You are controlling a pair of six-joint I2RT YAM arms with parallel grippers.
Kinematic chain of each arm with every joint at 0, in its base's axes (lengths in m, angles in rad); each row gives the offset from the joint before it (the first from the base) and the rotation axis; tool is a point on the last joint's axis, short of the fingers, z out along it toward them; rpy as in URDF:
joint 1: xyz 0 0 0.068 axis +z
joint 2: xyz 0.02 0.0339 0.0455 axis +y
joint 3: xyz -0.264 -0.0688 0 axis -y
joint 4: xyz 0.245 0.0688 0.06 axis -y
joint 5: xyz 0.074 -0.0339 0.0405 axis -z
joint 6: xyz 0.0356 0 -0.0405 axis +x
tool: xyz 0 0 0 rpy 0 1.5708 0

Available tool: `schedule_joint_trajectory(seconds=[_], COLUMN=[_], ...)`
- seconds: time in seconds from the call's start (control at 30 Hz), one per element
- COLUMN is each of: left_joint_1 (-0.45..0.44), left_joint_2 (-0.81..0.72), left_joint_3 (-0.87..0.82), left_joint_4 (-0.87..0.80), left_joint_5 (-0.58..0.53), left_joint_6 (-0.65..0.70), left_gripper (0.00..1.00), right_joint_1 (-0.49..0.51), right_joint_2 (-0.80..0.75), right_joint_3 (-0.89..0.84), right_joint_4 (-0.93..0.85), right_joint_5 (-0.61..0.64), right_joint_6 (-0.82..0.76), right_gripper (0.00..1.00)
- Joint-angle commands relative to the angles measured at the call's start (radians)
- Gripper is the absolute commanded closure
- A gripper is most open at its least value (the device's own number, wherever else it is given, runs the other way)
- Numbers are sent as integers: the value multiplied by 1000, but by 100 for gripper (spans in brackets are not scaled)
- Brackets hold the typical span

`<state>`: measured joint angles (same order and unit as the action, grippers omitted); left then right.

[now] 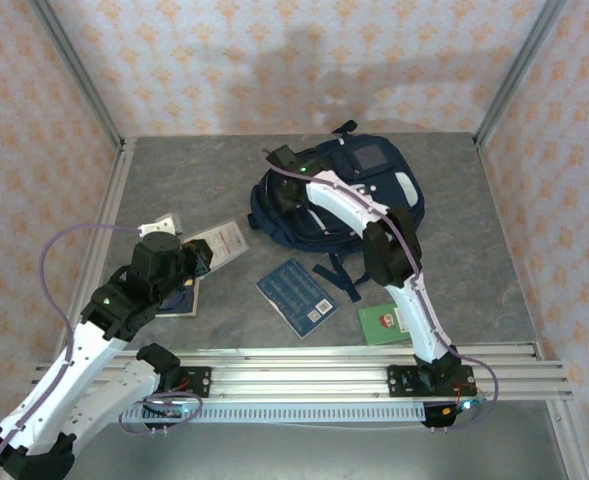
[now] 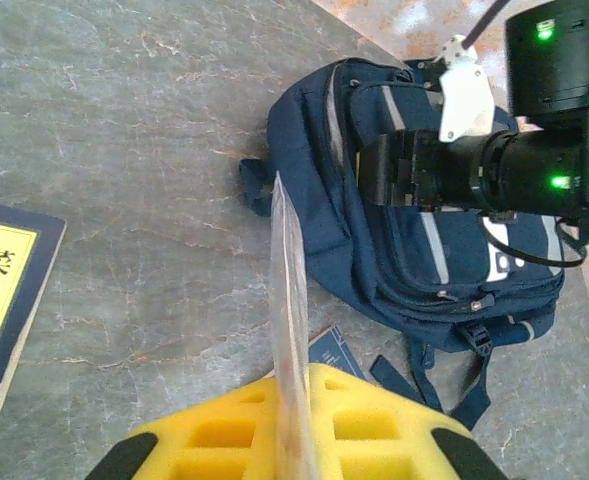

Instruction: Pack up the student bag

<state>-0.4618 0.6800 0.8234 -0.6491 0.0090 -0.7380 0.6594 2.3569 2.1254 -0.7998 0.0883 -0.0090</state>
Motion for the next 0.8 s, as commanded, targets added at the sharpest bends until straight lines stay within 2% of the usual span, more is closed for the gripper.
schedule_joint_trajectory(seconds=[0.0, 0.07, 0.2, 0.37, 0.53, 0.63, 0.77], left_joint_1=[8, 8, 8, 11, 23, 33, 38], left_joint_2=[0, 8, 28, 93, 201, 252, 313], left_joint_3=[10, 10, 25, 93, 160, 183, 214], left_joint_4=[-3, 10, 30, 63, 123, 186, 275], left_joint_5=[-4, -4, -22, -22, 57, 126, 200], left_joint_6=[16, 14, 18, 53, 63, 48, 31], left_gripper=[88, 89, 88, 88, 87, 87, 87], right_joint_1=[0, 0, -11, -78, -160, -205, -290], right_joint_2=[-7, -79, -241, -422, -583, -679, -744], right_joint_3=[-21, -106, -230, -353, -553, -690, -783], right_joint_4=[-70, 8, 130, 225, 407, 552, 705], right_joint_5=[131, 129, 45, -190, -492, -606, -818], right_joint_6=[-51, -64, -80, -35, -1, 9, 110], right_gripper=[82, 100, 100, 100, 100, 100, 100])
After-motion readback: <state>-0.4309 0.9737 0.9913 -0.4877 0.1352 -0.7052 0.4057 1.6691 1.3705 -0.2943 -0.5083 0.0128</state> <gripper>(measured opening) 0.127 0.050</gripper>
